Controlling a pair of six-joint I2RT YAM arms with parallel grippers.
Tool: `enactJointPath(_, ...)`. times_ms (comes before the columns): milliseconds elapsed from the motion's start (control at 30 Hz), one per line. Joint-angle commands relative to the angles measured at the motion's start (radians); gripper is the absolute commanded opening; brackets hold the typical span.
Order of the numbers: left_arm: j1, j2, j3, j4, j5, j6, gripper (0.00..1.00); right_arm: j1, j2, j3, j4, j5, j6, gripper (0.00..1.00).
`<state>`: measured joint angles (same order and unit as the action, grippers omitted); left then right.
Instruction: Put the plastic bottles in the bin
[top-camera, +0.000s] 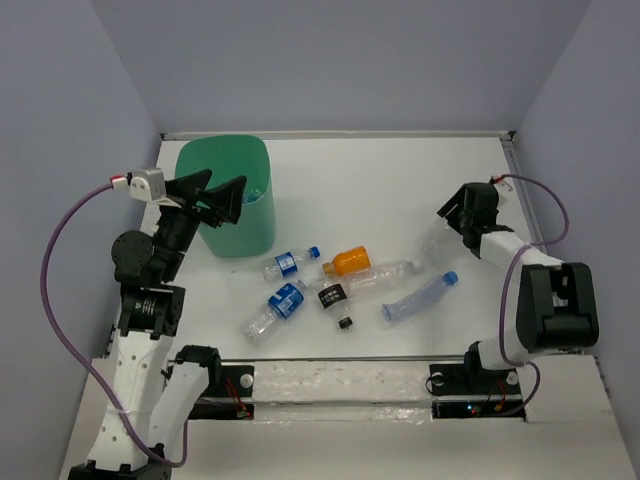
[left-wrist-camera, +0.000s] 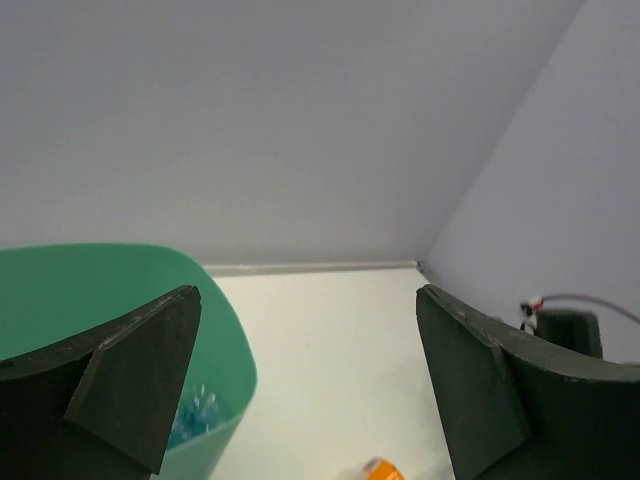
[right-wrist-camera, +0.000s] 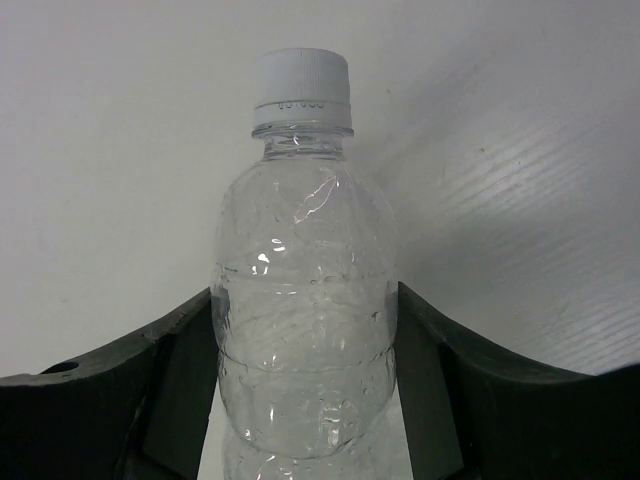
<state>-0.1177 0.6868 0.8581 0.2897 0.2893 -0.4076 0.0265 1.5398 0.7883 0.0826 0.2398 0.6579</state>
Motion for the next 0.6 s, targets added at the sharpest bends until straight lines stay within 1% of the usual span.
enactJointPath(0, -0.007, -0.113, -0.076, -0.159, 0.141, 0.052, 0.99, 0.018, -0.237, 0.005, 0.112, 0.05, -0.07, 0.5)
enactJointPath(67, -0.011, -0.15, -0.097, -0.161, 0.151, 0.065, 0.99, 0.068, -0.315, 0.009, 0.155, 0.076, -0.128, 0.45)
enactJointPath(100, -0.019, -0.167, -0.102, -0.162, 0.145, 0.069, 0.99, 0.104, -0.346, 0.021, 0.163, 0.09, -0.15, 0.44)
enactJointPath(133, -0.039, -0.193, -0.105, -0.161, 0.122, 0.07, 0.99, 0.183, -0.383, 0.064, 0.17, 0.12, -0.18, 0.44)
enactJointPath(167, -0.048, -0.205, -0.116, -0.156, 0.111, 0.067, 0.99, 0.226, -0.391, 0.092, 0.187, 0.13, -0.193, 0.44)
enactJointPath(200, -0.056, -0.216, -0.122, -0.15, 0.09, 0.066, 0.99, 0.268, -0.389, 0.121, 0.201, 0.133, -0.205, 0.44)
enactJointPath(233, -0.074, -0.237, -0.132, -0.147, 0.076, 0.07, 0.99, 0.355, -0.367, 0.187, 0.241, 0.133, -0.236, 0.44)
enactJointPath(267, -0.085, -0.245, -0.136, -0.15, 0.061, 0.088, 0.99, 0.393, -0.344, 0.225, 0.261, 0.133, -0.25, 0.45)
enactJointPath(300, -0.109, -0.268, -0.137, -0.168, 0.015, 0.102, 0.99, 0.467, -0.284, 0.309, 0.299, 0.122, -0.277, 0.45)
enactJointPath(333, -0.109, -0.279, -0.137, -0.181, -0.013, 0.113, 0.99, 0.467, -0.284, 0.31, 0.299, 0.115, -0.293, 0.45)
enactJointPath(367, -0.132, -0.291, -0.137, -0.191, -0.045, 0.124, 0.99, 0.527, -0.209, 0.4, 0.342, 0.105, -0.306, 0.45)
enactJointPath(400, -0.143, -0.318, -0.139, -0.201, -0.105, 0.142, 0.98, 0.55, -0.164, 0.451, 0.359, 0.069, -0.331, 0.46)
enactJointPath(467, -0.16, -0.354, -0.162, -0.205, -0.168, 0.148, 0.97, 0.587, -0.071, 0.564, 0.405, 0.02, -0.374, 0.46)
enactJointPath(500, -0.175, -0.371, -0.171, -0.207, -0.199, 0.147, 0.97, 0.628, 0.022, 0.692, 0.414, 0.003, -0.404, 0.47)
enactJointPath(533, -0.181, -0.394, -0.175, -0.222, -0.243, 0.153, 0.97, 0.647, 0.069, 0.753, 0.425, -0.02, -0.456, 0.47)
enactJointPath(567, -0.198, -0.4, -0.166, -0.237, -0.263, 0.159, 0.97, 0.662, 0.153, 0.81, 0.446, -0.04, -0.474, 0.47)
